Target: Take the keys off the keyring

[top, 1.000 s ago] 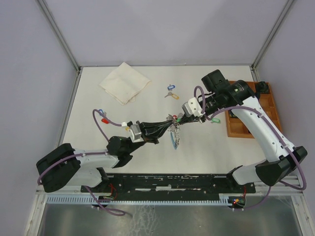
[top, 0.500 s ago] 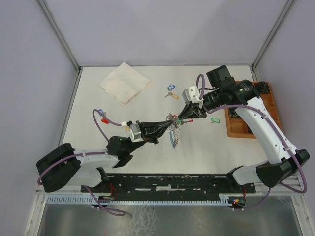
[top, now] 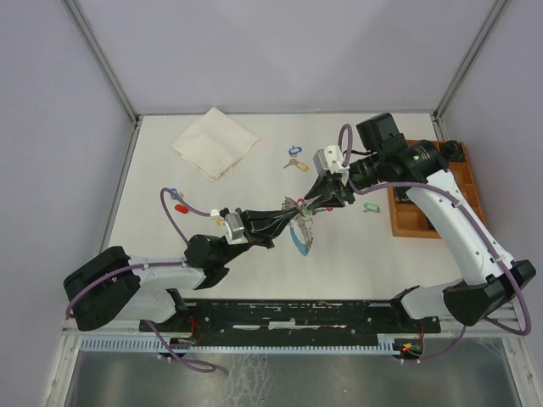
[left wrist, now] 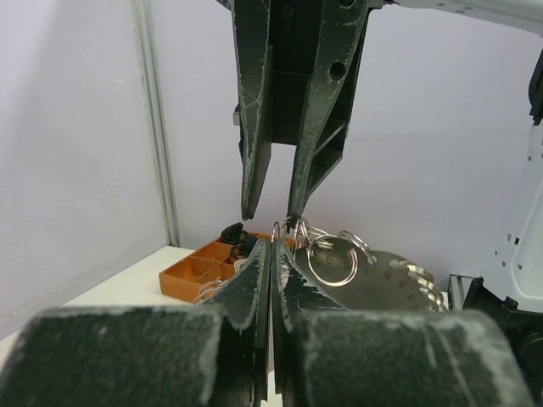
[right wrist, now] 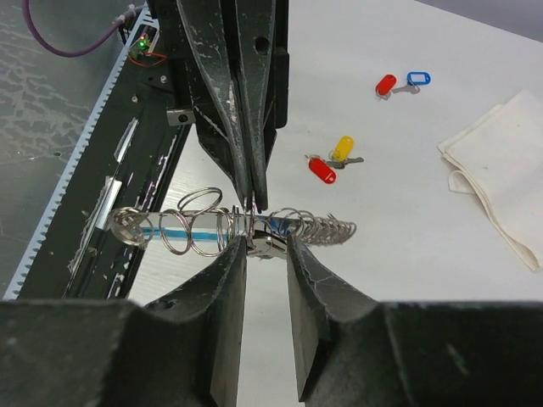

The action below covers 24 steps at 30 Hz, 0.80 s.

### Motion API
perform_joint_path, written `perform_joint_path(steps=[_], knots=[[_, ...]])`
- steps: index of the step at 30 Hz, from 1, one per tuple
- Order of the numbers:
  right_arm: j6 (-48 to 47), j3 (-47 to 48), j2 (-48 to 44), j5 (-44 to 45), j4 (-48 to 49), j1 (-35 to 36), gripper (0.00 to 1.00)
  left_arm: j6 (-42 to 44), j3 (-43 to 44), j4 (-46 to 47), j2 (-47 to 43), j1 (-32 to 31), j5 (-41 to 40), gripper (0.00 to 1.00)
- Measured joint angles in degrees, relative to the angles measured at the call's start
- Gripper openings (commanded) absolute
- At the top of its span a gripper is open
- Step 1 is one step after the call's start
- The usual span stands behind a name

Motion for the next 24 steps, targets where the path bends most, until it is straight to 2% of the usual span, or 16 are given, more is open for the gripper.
perform_joint_path(steps=[13,15,17,24], knots=[[4.3,-3.0,-0.8,0.4,3.0,1.9,0.34,-0.7,0.0,0.0,0.7,0.0,0.1,0.03],[4.9,-3.5,-0.8,0.6,3.5,2.0,0.29,-0.7,0.0,0.0,0.7,0.0,0.1,0.03],[5.5,-3.7,-0.8,0.7,4.1,2.0,0.2,-0.7,0.0,0.0,0.7,0.0,0.1,0.03],[7.2,-3.9,-0.8,0.9,4.8,2.0,0.04,-0.7,0.0,0.0,0.7,0.0,0.0,0.03]])
